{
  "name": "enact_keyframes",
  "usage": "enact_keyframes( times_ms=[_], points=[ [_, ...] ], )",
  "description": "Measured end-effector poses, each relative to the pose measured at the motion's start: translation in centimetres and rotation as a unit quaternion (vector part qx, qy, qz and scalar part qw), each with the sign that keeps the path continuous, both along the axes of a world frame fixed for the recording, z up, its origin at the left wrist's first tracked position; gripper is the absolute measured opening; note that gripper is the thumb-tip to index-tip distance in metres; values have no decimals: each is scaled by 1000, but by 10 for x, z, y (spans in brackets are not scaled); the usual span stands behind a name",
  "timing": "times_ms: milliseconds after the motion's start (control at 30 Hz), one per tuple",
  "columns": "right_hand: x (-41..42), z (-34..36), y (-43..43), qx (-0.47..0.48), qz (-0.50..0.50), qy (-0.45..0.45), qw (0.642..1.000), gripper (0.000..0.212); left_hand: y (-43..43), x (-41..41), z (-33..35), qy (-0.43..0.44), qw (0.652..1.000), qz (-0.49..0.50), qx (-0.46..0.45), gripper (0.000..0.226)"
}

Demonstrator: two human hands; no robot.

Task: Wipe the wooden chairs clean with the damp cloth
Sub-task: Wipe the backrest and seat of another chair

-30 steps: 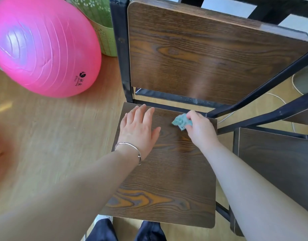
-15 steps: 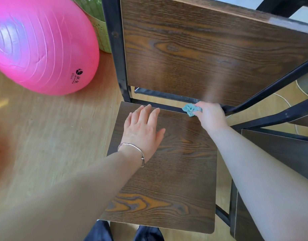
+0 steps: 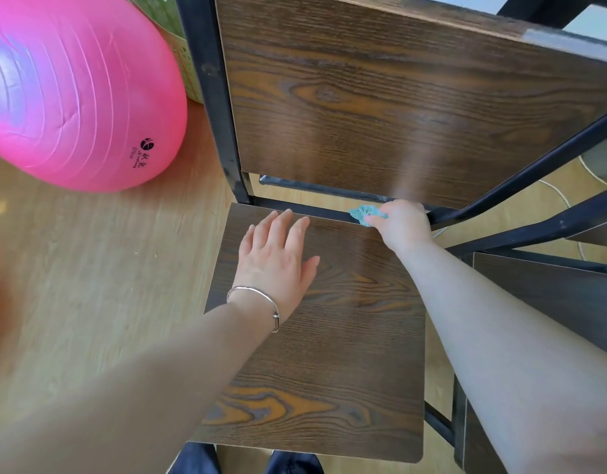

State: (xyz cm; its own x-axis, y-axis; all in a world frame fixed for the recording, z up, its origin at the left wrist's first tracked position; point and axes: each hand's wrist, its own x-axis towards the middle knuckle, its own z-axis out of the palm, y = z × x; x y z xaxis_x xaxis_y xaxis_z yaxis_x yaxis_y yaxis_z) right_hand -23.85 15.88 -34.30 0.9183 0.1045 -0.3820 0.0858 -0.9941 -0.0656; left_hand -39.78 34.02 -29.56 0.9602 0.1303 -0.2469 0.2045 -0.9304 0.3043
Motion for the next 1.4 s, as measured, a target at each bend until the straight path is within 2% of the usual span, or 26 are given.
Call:
enact_keyframes(
  times_ms=[300,433,600,900,1100,1267,1400],
  points=[
    [-6,-8,81,73,98,45,991,37,38,-11,-28,19,998,45,33,61],
    [-11,-19,111,63,109,20,992,38,51,-12,-43,16,997,68,35,61],
    [-14,-18,109,87,110,27,990,37,53,-14,-51,29,997,59,34,62],
    [0,12,89,90,122,165,975,48,37,7,-51,16,998,53,25,61],
    [-9,10,115,71,128,143,979,39,41,2,-53,4,997,71,25,60],
    [-18,-3,175,62,201,117,971,26,53,-5,-58,-19,994,108,25,61],
    [-17,-3,175,91,170,136,972,30,60,-7,-55,-25,994,105,27,61]
  ],
)
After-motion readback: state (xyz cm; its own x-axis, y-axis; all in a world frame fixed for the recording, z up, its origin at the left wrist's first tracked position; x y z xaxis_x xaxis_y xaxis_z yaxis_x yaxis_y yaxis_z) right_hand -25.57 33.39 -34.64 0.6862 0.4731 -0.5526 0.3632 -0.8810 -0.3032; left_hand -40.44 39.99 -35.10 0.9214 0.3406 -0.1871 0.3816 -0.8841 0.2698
